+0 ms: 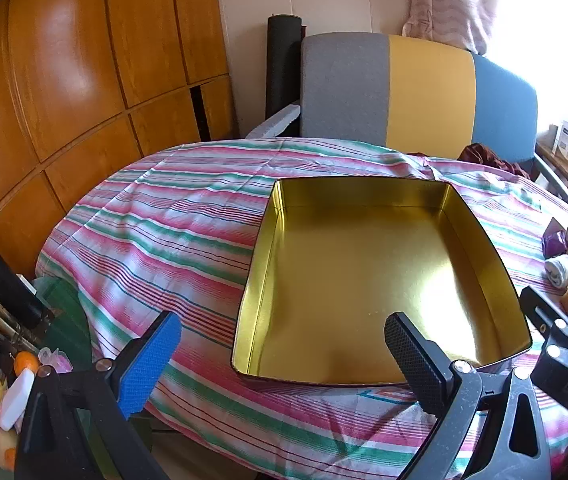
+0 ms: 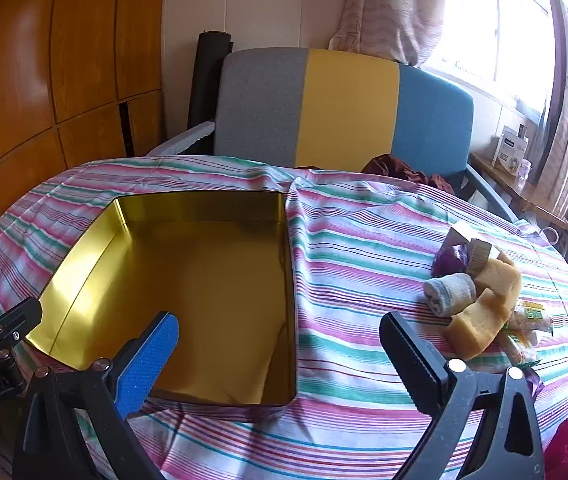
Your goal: Organize objects
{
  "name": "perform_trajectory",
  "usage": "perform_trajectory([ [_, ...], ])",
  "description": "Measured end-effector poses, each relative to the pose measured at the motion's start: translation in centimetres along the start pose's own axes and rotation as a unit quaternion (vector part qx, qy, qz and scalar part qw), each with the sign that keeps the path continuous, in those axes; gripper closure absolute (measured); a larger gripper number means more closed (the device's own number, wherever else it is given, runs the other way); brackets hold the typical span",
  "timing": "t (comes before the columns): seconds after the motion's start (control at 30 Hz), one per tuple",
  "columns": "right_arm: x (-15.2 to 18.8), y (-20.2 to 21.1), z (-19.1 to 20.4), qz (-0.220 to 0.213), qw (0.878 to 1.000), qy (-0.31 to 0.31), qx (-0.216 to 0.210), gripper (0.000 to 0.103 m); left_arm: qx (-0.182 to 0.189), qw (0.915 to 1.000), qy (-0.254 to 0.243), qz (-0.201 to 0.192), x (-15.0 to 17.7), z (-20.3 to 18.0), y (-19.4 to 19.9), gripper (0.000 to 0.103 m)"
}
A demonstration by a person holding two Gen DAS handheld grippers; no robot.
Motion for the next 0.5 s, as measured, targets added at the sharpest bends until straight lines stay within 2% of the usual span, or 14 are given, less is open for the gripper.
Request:
perform_trajectory([
  [0.23, -0.6, 0.0, -2.3, 0.003, 1.000, -0.008, 0.004, 0.000, 0.010, 0.9999, -0.011, 0.005, -0.2, -0.9, -0.3, 0.000],
  [0.5, -1.3, 0.0, -8.0, 0.010, 0.998, -0.031, 0.051, 0.000, 0.052, 0.9979, -0.036, 0.007, -0.9, -3.8, -0.8, 0.000],
])
Point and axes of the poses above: each gripper's, at about its wrist camera, not at the fingertips, and y roughly against the way its jaws point, z to its left, x to its underside, the point moved 5 cm from there along -y, roughly the way its jaws point, and after that the axes turned 3 degrees about y, right-handed, at the moved point
